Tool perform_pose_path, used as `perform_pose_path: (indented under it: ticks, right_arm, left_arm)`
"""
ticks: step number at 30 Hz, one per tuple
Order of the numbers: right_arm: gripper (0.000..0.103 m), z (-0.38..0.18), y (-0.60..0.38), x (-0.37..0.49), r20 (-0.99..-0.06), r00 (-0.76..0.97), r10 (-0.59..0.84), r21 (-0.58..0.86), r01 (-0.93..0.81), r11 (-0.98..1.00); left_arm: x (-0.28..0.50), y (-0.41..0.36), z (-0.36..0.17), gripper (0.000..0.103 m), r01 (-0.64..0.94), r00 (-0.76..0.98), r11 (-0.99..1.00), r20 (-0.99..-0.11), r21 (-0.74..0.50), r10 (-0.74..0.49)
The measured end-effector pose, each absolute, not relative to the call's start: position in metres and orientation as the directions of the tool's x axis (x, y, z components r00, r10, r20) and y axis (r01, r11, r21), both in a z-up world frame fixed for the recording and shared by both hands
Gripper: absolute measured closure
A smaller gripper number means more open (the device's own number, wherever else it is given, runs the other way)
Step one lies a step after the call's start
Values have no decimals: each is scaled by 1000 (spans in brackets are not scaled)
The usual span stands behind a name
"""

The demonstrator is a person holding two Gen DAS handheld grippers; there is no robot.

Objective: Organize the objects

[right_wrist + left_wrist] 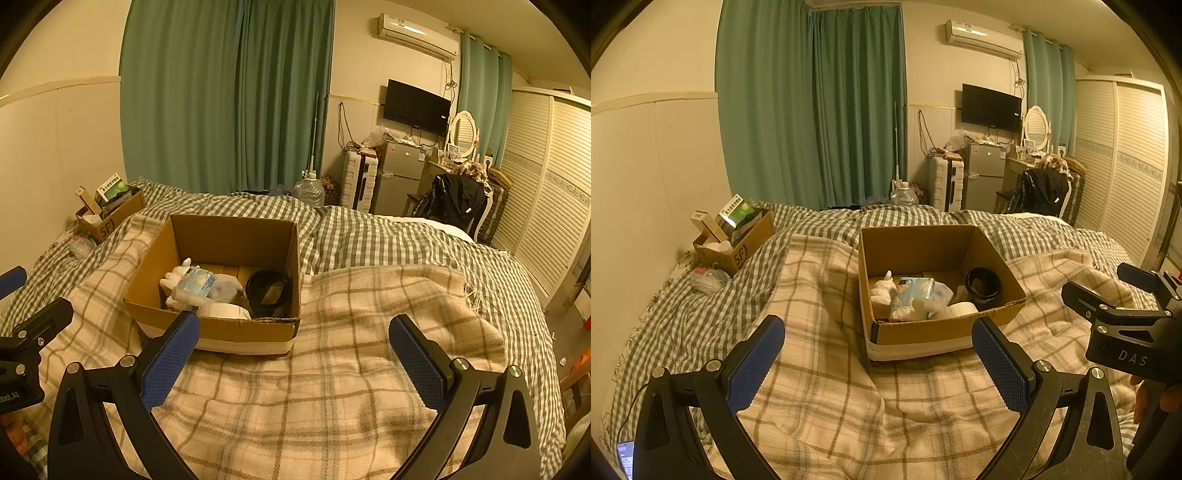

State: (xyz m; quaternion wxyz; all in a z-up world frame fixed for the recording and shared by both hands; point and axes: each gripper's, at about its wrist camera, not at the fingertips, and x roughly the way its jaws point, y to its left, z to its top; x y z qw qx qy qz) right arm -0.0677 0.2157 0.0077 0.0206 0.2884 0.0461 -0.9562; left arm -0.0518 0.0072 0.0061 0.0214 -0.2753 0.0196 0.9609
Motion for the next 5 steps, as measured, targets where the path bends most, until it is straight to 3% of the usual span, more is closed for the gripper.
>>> perform_pose_path:
  ticks: [5]
  right_arm:
    - [0,7,214,-67,-554,-833,-16,-78,71,-994]
  left_arm:
    - [-53,6,5,0,-52,-849,-998,-528,23,32]
